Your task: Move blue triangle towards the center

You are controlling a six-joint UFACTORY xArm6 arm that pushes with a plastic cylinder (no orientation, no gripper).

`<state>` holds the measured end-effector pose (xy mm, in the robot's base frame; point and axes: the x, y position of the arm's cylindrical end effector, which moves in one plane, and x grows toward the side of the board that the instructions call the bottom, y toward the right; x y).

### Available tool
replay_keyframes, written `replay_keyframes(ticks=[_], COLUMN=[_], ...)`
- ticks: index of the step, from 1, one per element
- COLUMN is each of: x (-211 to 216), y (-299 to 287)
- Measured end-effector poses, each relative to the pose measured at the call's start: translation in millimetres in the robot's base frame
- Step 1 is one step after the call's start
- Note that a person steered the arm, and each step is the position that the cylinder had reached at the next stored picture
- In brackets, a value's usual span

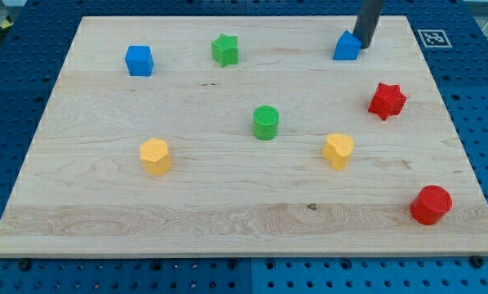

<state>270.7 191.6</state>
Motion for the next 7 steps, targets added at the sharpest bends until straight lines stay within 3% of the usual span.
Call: replay_keyframes(ticks=[7], x=[8], y=[-42])
